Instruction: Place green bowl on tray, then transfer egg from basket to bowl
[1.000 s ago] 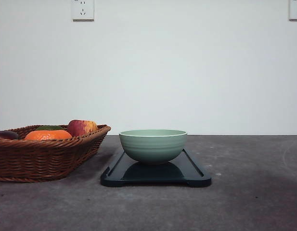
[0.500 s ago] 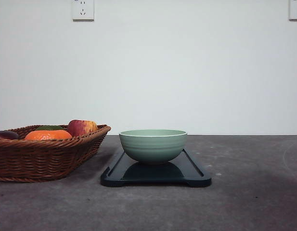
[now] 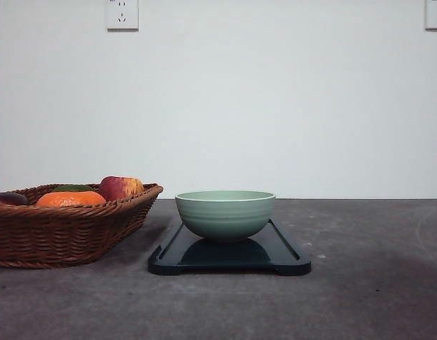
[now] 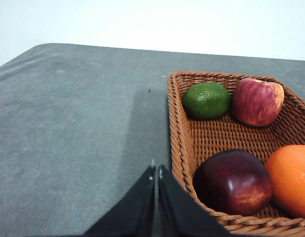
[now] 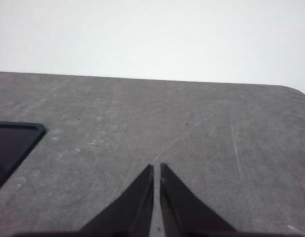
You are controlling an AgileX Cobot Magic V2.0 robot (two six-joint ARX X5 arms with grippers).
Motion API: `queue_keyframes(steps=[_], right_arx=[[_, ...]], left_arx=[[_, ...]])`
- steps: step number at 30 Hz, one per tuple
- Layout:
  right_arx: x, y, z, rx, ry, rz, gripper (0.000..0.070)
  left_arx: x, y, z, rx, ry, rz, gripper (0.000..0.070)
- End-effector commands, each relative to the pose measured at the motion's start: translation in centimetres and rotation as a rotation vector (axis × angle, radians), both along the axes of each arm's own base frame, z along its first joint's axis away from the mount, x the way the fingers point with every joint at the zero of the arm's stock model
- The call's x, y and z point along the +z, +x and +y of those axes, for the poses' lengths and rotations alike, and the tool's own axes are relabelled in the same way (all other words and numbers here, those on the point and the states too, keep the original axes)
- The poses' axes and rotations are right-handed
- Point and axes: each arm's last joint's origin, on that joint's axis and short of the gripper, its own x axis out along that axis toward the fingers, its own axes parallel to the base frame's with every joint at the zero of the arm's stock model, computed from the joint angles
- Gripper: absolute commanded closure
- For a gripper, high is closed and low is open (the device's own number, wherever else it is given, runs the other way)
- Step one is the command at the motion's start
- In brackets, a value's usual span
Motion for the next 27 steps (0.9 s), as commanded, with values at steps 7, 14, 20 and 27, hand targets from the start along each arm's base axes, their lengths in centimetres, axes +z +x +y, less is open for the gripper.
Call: queue_keyframes(steps=[7,14,20,27], right_arx=[[-0.03,0.03,-0.02,-0.004,0.01,-0.007,0.0685],[-0.03,0.03,-0.02,-0.004,0.01,-0.007,0.0685],[-0.03,0.03,-0.02,-0.004,0.01,-0.007,0.0685],[-0.03,0.03,-0.02,-0.004,0.01,-0.007,0.0685]], left_arx=[[-0.68,0.08,0.03,0.002,0.006,0.023,0.07],[-0.68,0.08,0.03,0.002,0.006,0.023,0.07],[-0.68,0.08,0.03,0.002,0.006,0.023,0.07],[-0.68,0.08,0.03,0.002,0.006,0.023,0.07]])
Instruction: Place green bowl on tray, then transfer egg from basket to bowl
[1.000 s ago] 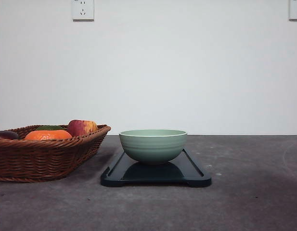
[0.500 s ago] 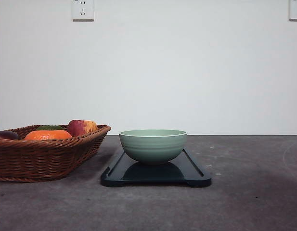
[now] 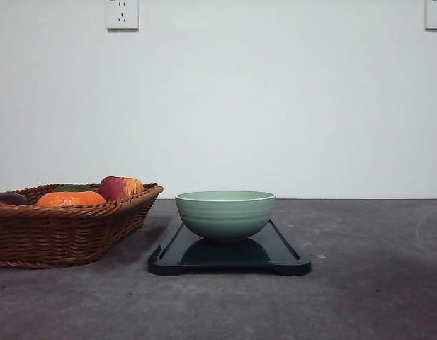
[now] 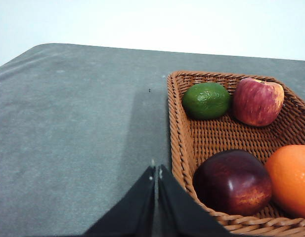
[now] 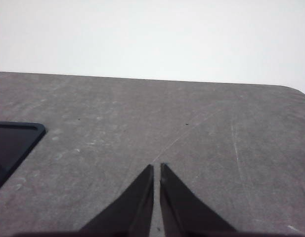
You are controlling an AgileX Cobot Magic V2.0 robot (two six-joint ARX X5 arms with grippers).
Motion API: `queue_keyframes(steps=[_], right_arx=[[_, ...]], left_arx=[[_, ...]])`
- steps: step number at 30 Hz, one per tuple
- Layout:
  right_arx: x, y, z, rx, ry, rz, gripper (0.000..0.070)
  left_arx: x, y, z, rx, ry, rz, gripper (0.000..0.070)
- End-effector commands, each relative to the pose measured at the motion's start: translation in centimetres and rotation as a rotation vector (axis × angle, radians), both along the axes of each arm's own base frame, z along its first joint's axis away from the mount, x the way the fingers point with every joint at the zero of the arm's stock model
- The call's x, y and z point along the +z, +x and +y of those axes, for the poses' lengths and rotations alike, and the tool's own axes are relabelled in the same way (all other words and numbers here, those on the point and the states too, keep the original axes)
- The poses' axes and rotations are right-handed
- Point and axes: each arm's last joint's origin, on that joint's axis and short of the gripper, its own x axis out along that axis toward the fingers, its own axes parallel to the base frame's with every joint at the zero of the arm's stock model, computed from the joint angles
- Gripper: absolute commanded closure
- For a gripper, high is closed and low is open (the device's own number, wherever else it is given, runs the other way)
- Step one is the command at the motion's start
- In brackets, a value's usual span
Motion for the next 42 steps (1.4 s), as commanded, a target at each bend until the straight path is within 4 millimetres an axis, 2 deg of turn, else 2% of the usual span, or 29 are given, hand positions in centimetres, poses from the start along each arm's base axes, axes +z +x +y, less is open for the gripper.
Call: queue_keyframes(steps=[1,42], right_arx=[[-0.03,0.03,-0.02,-0.004,0.01,-0.007,0.0685],[-0.03,0.03,-0.02,-0.004,0.01,-0.007,0.0685]], left_arx=[[-0.68,0.08,0.03,0.002,0.006,0.023,0.07],[-0.68,0.08,0.03,0.002,0.006,0.023,0.07]])
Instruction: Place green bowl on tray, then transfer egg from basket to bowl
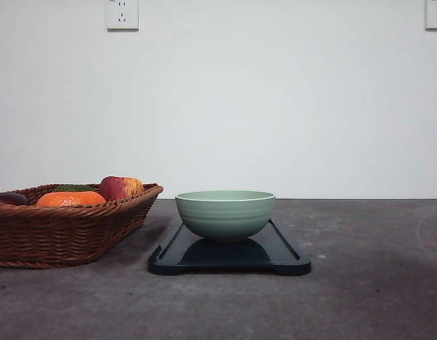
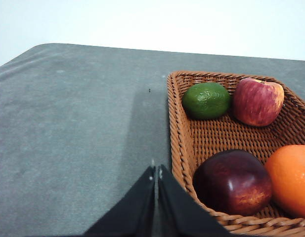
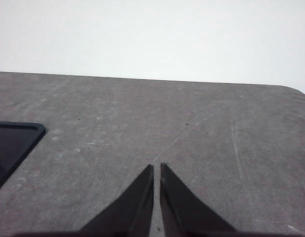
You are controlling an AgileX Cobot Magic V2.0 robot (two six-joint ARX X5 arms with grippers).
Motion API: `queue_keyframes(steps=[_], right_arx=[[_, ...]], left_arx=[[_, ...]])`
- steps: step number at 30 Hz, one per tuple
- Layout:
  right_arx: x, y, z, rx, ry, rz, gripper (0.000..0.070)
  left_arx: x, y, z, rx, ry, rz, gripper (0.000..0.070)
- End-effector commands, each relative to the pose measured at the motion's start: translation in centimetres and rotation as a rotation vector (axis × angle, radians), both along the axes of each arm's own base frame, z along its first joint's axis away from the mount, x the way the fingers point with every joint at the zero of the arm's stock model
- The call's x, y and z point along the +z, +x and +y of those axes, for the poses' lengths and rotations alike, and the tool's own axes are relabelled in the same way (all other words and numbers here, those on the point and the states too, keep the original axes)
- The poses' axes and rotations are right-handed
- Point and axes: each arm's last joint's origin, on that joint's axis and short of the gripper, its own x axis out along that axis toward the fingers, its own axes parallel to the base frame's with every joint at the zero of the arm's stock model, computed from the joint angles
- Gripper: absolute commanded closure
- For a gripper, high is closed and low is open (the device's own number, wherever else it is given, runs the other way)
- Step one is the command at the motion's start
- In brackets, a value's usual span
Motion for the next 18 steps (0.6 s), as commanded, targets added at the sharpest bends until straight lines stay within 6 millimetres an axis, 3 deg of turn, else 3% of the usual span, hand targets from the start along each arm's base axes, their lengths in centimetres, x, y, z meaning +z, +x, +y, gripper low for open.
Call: queue_keyframes(steps=[1,18], right_arx=[[-0.03,0.03,-0.02,-0.004,0.01,-0.007,0.0685],[-0.02,0.03,-0.02,-0.004,0.01,-0.007,0.0685]], left_arx=[[-0.68,0.07,0.03,0.002,0.006,0.023,0.07],[-0.68,0.08,0.03,0.002,0.006,0.023,0.07]])
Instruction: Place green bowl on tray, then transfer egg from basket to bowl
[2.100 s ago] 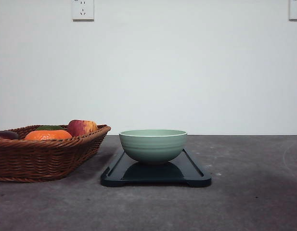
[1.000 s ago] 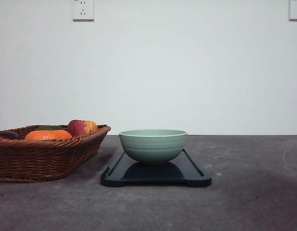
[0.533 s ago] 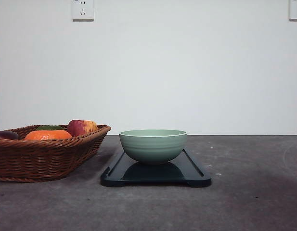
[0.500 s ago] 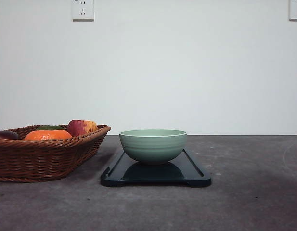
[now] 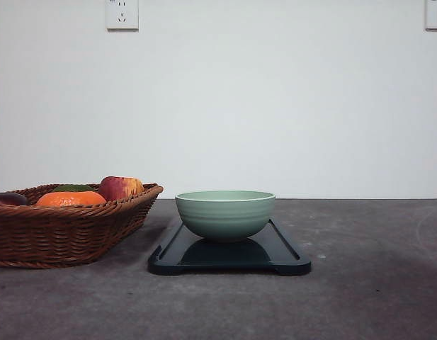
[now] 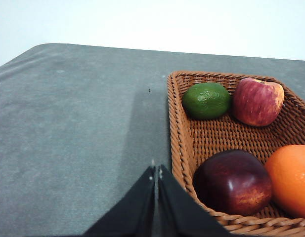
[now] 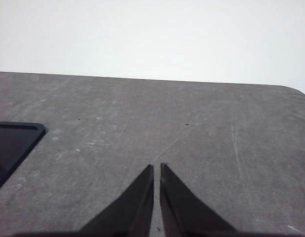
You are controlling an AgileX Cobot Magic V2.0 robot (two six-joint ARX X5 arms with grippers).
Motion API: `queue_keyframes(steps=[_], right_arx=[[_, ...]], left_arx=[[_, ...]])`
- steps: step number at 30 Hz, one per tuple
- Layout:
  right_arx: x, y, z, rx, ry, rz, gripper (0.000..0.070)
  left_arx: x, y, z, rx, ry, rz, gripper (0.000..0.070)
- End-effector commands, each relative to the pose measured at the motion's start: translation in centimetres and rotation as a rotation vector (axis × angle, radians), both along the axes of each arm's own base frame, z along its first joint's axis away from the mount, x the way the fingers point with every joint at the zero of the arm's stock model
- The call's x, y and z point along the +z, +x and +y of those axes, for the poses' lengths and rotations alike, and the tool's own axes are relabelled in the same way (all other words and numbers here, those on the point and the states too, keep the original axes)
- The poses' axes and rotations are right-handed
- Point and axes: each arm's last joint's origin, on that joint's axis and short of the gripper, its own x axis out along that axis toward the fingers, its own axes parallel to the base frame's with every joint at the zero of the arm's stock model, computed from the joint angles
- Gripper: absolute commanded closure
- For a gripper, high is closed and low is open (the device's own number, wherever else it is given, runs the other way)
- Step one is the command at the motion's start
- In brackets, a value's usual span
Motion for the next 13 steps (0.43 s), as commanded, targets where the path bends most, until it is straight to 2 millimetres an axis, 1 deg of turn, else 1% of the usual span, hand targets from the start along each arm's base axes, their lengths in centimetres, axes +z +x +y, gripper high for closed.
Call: queue_keyframes(steps=[1,13], right_arx=[[-0.02,0.03,-0.02,-0.004,0.01,-0.007,0.0685],[-0.02,0.03,-0.02,-0.004,0.01,-0.007,0.0685]], left_arx=[[-0.68,0.07,0.03,0.002,0.006,0.023,0.07],[-0.67,0.07,0.03,0.002,0.006,0.023,0.07]])
